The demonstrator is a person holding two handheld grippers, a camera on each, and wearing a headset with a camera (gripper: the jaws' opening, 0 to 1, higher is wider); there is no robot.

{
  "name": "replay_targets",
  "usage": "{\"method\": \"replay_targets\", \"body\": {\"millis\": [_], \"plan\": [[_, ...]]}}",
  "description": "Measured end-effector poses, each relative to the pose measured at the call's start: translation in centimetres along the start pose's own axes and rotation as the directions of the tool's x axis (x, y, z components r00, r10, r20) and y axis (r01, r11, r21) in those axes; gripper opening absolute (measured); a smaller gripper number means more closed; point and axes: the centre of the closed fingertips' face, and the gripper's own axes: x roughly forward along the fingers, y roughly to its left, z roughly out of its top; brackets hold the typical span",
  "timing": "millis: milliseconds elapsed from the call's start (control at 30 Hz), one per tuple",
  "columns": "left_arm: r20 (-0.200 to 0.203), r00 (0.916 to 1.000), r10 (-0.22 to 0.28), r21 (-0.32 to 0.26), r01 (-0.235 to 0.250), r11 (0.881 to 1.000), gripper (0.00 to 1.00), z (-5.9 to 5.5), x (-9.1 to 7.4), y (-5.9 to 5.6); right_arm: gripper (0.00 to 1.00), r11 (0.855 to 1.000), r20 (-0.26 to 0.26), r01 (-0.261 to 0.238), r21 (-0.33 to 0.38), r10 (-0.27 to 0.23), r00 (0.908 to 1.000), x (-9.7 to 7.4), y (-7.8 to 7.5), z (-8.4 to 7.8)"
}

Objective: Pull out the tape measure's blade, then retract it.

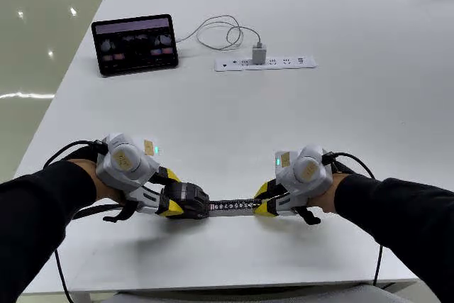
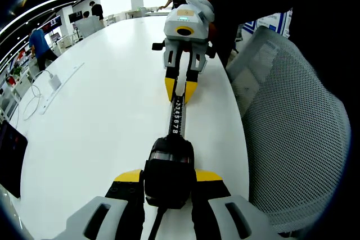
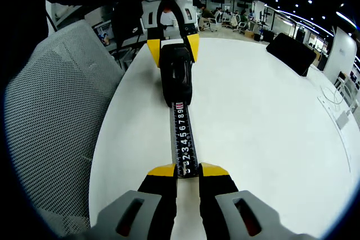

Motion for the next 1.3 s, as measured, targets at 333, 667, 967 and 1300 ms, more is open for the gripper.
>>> {"method": "replay_targets", "body": {"millis": [333,667,967,1300], "plan": [[0.000,1.0000,0.000,0.005,0.000,1.000,0.28,0.1,0.0,-0.1,0.09,1.000,0.003,0.011,0.011,-0.011,0.9999,-0.4,0.1,-0.5],[0.000,1.0000,-0.003,0.003,0.003,1.000,0.28,0.1,0.0,-0.1,0.09,1.000,-0.003,0.013,0.014,-0.013,0.9999,-1.0,-0.1,-1.1],[0.001,1.0000,-0.006,0.002,0.006,1.000,0.28,0.0,0.1,0.0,0.09,1.000,-0.011,0.014,0.019,-0.014,0.9998,-1.4,-0.2,-1.6],[0.004,1.0000,-0.008,0.008,0.008,1.000,0.28,0.0,0.1,0.1,0.09,1.000,-0.019,0.017,0.019,-0.016,0.9997,-2.0,-0.4,-2.2]]}}
